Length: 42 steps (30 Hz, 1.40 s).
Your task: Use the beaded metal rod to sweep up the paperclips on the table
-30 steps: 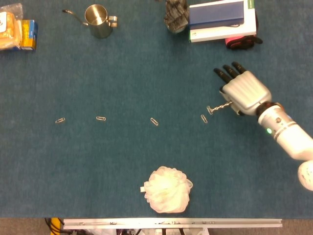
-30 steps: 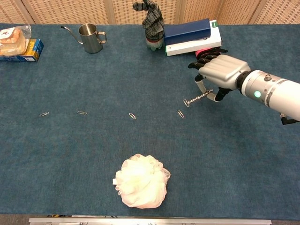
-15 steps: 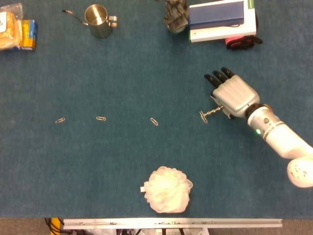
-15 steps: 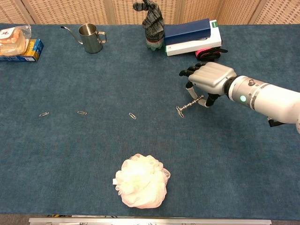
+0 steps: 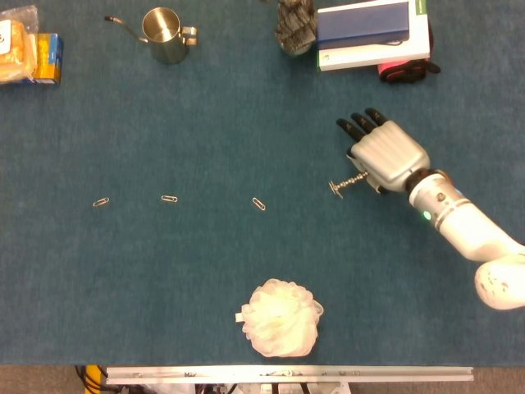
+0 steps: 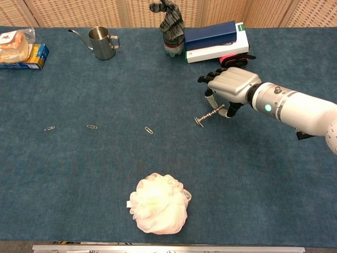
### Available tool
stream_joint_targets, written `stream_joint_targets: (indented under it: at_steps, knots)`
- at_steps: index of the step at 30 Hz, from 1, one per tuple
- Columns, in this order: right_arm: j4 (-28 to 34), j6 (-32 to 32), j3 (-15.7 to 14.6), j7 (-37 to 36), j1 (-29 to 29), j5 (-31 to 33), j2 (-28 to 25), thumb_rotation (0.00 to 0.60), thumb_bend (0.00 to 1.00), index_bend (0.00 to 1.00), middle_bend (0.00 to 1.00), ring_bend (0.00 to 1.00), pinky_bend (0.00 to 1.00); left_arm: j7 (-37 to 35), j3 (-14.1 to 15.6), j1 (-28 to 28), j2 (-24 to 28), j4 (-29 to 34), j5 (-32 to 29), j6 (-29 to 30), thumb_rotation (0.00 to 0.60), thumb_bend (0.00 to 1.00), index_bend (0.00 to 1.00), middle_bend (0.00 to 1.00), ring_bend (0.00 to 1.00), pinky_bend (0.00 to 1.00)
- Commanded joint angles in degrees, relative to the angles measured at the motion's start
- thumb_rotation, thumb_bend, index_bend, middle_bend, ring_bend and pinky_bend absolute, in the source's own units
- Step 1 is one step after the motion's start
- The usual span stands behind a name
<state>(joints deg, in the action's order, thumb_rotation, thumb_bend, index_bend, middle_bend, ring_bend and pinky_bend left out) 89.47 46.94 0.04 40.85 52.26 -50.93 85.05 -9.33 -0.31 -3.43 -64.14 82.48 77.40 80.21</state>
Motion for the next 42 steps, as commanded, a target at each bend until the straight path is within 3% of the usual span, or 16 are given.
stream_joint_targets:
  at_steps: [1, 13, 42]
  knots:
    - [-0.2, 0.2, 0.9, -0.5, 0.6, -0.4, 0.0, 0.600, 0.35, 0.60, 0.06, 0.00, 0.08, 0.0, 0.0, 0.0, 0.1, 0.0, 0.0, 0.0, 0.600, 0.14, 0.49, 0.40, 0.29, 0.35]
    - [-3.2, -1.2, 5.8, -0.7, 5.8, 0.4, 1.3, 0.600, 0.35, 0.60, 0.06, 0.00, 0.08, -0.5, -0.1, -0.3, 0.7, 0.4, 0.2, 0.3, 0.600, 0.14, 0.49, 0.40, 0.29, 0.35]
    - [-13.1, -6.3, 13.3, -2.1, 19.8, 1.3, 7.4, 0.600, 0.35, 0.60, 0.06, 0.00, 0.08, -3.8, -0.2, 0.1, 2.4, -1.3, 0.9, -0.7, 0.600, 0.14, 0.50, 0.40, 0.29, 0.35]
